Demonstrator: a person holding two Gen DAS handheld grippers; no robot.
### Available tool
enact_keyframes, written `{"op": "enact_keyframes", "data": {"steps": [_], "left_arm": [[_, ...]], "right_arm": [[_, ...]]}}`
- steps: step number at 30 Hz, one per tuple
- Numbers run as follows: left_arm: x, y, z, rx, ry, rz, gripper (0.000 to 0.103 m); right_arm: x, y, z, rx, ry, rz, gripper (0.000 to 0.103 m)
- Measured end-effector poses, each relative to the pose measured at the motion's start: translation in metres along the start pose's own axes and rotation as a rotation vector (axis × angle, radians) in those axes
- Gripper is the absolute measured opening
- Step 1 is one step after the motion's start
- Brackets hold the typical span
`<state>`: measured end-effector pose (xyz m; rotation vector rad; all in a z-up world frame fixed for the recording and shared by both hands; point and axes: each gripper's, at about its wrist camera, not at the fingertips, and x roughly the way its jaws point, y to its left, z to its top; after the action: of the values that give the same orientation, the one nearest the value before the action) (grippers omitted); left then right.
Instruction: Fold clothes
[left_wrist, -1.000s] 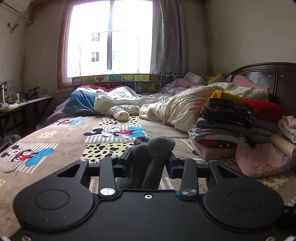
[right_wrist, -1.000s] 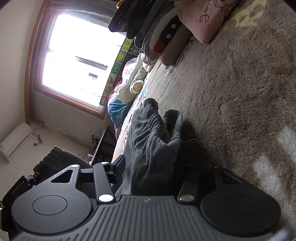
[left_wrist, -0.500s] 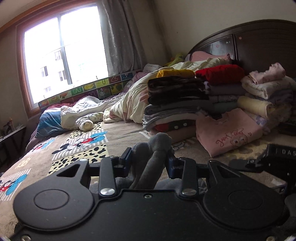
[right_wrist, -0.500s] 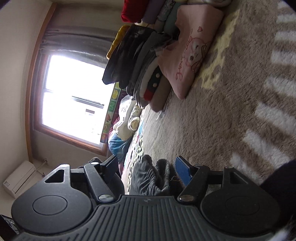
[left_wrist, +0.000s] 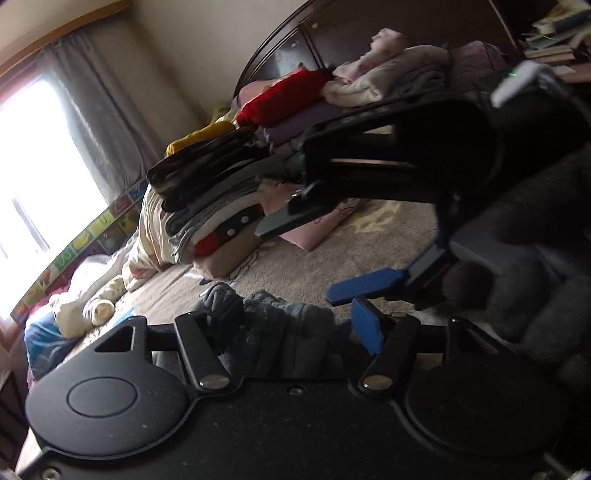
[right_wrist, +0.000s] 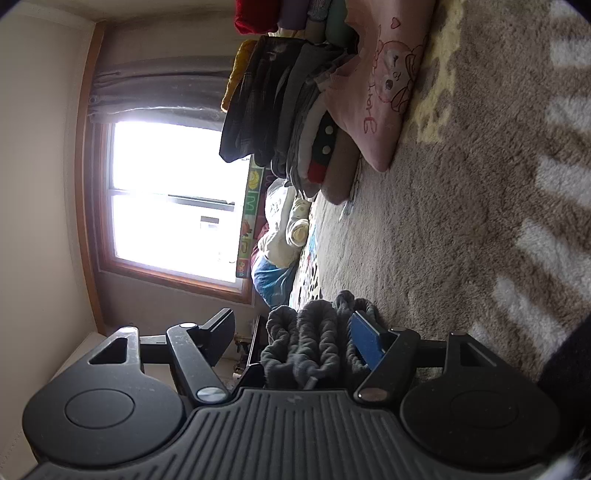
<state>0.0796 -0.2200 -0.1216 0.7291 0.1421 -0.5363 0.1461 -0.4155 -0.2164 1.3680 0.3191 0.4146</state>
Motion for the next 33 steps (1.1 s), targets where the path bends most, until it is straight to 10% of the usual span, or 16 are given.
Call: {"op": "enact_keyframes", "data": {"steps": [11, 18, 24, 27, 30, 33], "left_arm": [[-0.018, 0.015, -0.042, -0.003, 0.094, 0.176, 0.069], [-0.027, 0.032, -0.072, -0.053, 0.176, 0.342, 0.069], [-0.008, 0.043, -0.087, -0.137, 0.255, 0.392, 0.069], [-0.003, 0.047, -0.091, -0.002, 0.29, 0.367, 0.053], [-0.007, 0.043, -0.103, 0.238, 0.261, 0.397, 0.06], [-0.003, 0.032, -0.112, 0.328, 0.284, 0.338, 0.038]], "right_arm": [[0.01, 0.02, -0.007, -0.146, 0.026, -0.04, 0.072], [0.007, 0.07, -0.025, -0.49, -0.045, -0.048, 0.071], [0.035, 0.091, -0.054, -0.697, 0.083, -0.014, 0.07], [0.048, 0.081, -0.053, -0.701, 0.119, -0.128, 0.065], [0.046, 0.056, -0.035, -0.596, 0.132, -0.211, 0.029], [0.048, 0.059, -0.04, -0.633, 0.152, -0.208, 0.03]]}}
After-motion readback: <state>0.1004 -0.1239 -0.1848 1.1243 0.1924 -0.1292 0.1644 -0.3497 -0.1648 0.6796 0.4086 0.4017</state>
